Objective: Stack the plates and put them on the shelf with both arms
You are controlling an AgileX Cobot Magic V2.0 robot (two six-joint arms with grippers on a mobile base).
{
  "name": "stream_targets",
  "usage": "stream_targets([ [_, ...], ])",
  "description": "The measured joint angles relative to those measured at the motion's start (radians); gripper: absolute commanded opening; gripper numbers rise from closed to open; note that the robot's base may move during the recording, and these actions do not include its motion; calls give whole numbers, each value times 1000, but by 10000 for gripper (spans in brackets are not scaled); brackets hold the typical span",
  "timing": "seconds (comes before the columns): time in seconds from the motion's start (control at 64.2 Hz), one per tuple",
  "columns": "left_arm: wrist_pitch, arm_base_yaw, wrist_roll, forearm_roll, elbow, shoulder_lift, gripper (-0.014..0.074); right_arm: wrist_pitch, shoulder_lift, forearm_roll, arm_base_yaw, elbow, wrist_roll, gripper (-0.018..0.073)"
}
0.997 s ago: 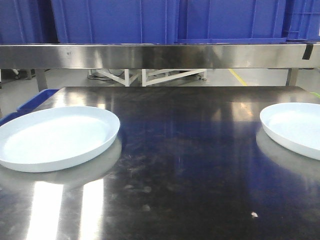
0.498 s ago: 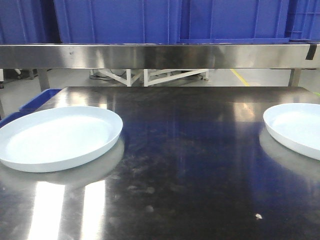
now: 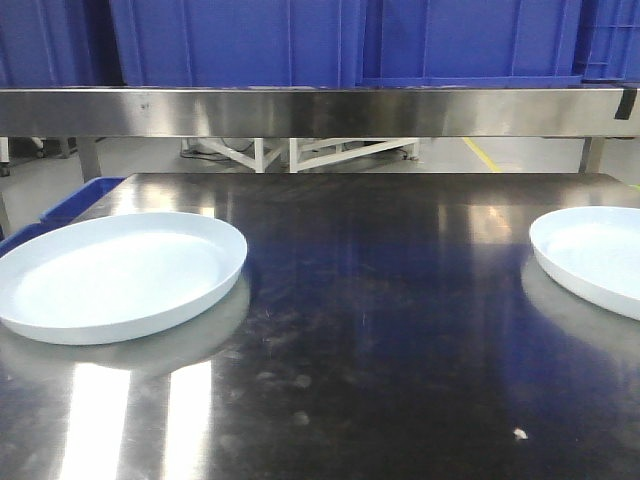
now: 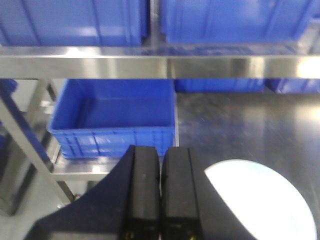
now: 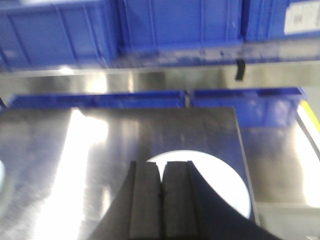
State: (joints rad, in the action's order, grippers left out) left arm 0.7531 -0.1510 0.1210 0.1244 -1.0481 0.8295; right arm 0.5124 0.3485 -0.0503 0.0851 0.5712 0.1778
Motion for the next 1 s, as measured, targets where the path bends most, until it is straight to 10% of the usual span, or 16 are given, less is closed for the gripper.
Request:
stream_targets([
  [0.498, 39, -19, 0, -22, 0, 48, 98, -46, 265, -32, 0, 48, 0, 37],
  [0.763, 37, -19, -2, -24, 0, 95, 492, -47, 265, -32, 0, 48, 0, 553],
  [0.997, 35, -19, 14, -28, 0, 245, 536, -47, 265, -32, 0, 48, 0, 557],
])
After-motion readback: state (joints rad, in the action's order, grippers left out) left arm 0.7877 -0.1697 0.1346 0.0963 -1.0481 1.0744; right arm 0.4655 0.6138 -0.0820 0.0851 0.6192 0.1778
